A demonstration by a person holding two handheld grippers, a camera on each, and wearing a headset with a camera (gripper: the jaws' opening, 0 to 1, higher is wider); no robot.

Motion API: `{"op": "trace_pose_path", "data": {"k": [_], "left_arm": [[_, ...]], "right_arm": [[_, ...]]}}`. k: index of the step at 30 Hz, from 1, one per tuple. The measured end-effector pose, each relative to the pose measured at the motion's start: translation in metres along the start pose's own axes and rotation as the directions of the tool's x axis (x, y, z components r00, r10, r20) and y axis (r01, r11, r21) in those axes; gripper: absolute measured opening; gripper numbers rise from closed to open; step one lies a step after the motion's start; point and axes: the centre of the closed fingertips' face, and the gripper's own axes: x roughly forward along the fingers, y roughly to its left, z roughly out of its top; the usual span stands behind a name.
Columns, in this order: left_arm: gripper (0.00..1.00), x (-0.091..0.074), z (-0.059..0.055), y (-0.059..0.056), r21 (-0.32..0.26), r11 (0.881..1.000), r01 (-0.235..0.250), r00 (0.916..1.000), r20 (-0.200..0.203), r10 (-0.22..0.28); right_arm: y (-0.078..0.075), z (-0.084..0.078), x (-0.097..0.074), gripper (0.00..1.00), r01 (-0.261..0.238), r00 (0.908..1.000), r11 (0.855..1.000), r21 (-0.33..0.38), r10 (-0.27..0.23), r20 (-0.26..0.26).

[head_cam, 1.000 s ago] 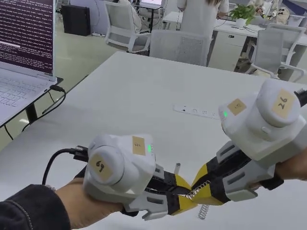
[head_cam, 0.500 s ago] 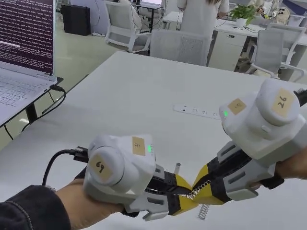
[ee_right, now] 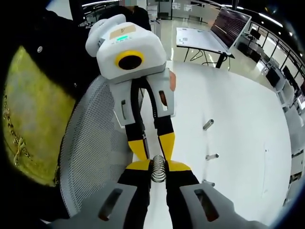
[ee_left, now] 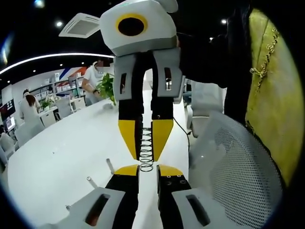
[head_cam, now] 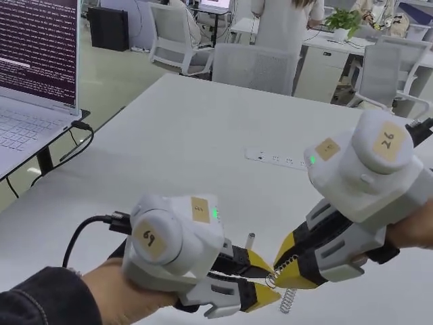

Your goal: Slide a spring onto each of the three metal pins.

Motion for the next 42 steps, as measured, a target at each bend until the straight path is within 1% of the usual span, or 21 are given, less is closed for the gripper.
{"op": "trace_pose_path", "data": {"k": [1, 5, 9, 13, 16, 19, 22, 24, 27, 29, 31, 33, 35, 38, 40, 42], "left_arm": [[0.10, -0.001, 0.000, 0.000, -0.017, 1.000, 0.002, 1.0000, -0.001, -0.002], [0.14, -0.004, 0.000, 0.003, -0.041, 0.999, -0.004, 1.0000, 0.002, 0.004], [0.17, -0.010, -0.002, 0.006, -0.052, 0.998, -0.018, 0.9998, -0.005, 0.018], [0.22, -0.019, -0.003, 0.010, -0.069, 0.997, -0.036, 0.9994, -0.003, 0.035], [0.23, -0.027, -0.003, 0.014, -0.075, 0.996, -0.054, 0.9985, -0.001, 0.054], [0.27, -0.036, -0.005, 0.019, -0.100, 0.992, -0.078, 0.9969, 0.003, 0.079], [0.29, -0.042, -0.006, 0.022, -0.108, 0.990, -0.093, 0.9956, 0.003, 0.094], [0.31, -0.046, -0.009, 0.025, -0.117, 0.987, -0.108, 0.9941, -0.001, 0.109], [0.39, -0.051, -0.015, 0.028, -0.155, 0.981, -0.119, 0.9929, -0.015, 0.118], [0.42, -0.054, -0.017, 0.031, -0.155, 0.979, -0.135, 0.9909, -0.021, 0.133], [0.45, -0.058, -0.021, 0.032, -0.168, 0.976, -0.139, 0.9903, -0.030, 0.135], [0.49, -0.062, -0.024, 0.036, -0.176, 0.972, -0.155, 0.9879, -0.034, 0.151], [0.52, -0.065, -0.028, 0.037, -0.200, 0.967, -0.161, 0.9870, -0.041, 0.156], [0.58, -0.067, -0.034, 0.038, -0.222, 0.962, -0.161, 0.9869, -0.050, 0.154], [0.62, -0.069, -0.039, 0.039, -0.228, 0.958, -0.171, 0.9852, -0.055, 0.162], [0.65, -0.071, -0.042, 0.041, -0.233, 0.956, -0.177, 0.9840, -0.059, 0.168]], "right_arm": [[0.000, 0.000, 0.000, 0.08, 0.000, 1.0000, 1.000, -0.001, 0.000, -0.003], [-0.002, -0.001, -0.001, 0.08, 0.002, 0.9999, 1.000, -0.005, -0.002, -0.010], [-0.004, -0.001, -0.002, 0.08, 0.002, 0.9998, 1.000, -0.009, -0.003, -0.019], [-0.008, -0.001, -0.002, 0.08, 0.005, 0.9995, 1.000, -0.011, -0.006, -0.031], [-0.013, -0.002, -0.003, 0.08, 0.010, 0.9990, 1.000, -0.015, -0.010, -0.043], [-0.017, -0.002, -0.004, 0.08, 0.010, 0.9986, 1.000, -0.017, -0.011, -0.051], [-0.021, -0.001, -0.005, 0.08, 0.013, 0.9983, 1.000, -0.018, -0.014, -0.056], [-0.024, -0.001, -0.007, 0.08, 0.017, 0.9981, 1.000, -0.019, -0.018, -0.058], [-0.028, 0.000, -0.008, 0.08, 0.020, 0.9981, 1.000, -0.017, -0.021, -0.058], [-0.031, -0.001, -0.009, 0.08, 0.025, 0.9979, 1.000, -0.016, -0.025, -0.060], [-0.032, 0.000, -0.009, 0.08, 0.027, 0.9978, 1.000, -0.015, -0.028, -0.060], [-0.034, 0.000, -0.010, 0.08, 0.029, 0.9977, 0.999, -0.014, -0.030, -0.061], [-0.036, 0.000, -0.010, 0.08, 0.031, 0.9976, 0.999, -0.013, -0.032, -0.061], [-0.040, 0.000, -0.010, 0.08, 0.034, 0.9975, 0.999, -0.010, -0.034, -0.063], [-0.046, 0.000, -0.009, 0.08, 0.034, 0.9974, 0.999, -0.008, -0.035, -0.063], [-0.048, -0.001, -0.009, 0.08, 0.035, 0.9972, 0.999, -0.007, -0.035, -0.065]]}}
